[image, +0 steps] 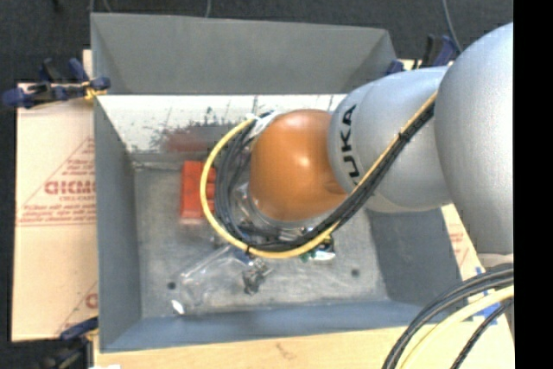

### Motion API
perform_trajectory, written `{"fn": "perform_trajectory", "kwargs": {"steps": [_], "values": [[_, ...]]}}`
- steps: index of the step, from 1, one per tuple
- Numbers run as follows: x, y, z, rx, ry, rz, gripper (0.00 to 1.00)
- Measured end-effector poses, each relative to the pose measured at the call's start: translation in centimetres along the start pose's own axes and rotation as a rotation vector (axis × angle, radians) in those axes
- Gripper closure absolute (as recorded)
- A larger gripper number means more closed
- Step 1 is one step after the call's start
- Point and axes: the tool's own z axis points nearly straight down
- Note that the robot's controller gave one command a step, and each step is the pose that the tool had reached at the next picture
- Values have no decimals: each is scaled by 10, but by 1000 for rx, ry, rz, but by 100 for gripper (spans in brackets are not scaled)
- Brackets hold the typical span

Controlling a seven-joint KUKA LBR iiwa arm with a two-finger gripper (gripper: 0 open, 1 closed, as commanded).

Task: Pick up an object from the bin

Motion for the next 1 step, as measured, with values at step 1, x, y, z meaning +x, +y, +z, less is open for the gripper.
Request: {"fn": "perform_trajectory", "kwargs": {"steps": [1], "values": [[-1,-1,-46,1,-1,8,100]]}}
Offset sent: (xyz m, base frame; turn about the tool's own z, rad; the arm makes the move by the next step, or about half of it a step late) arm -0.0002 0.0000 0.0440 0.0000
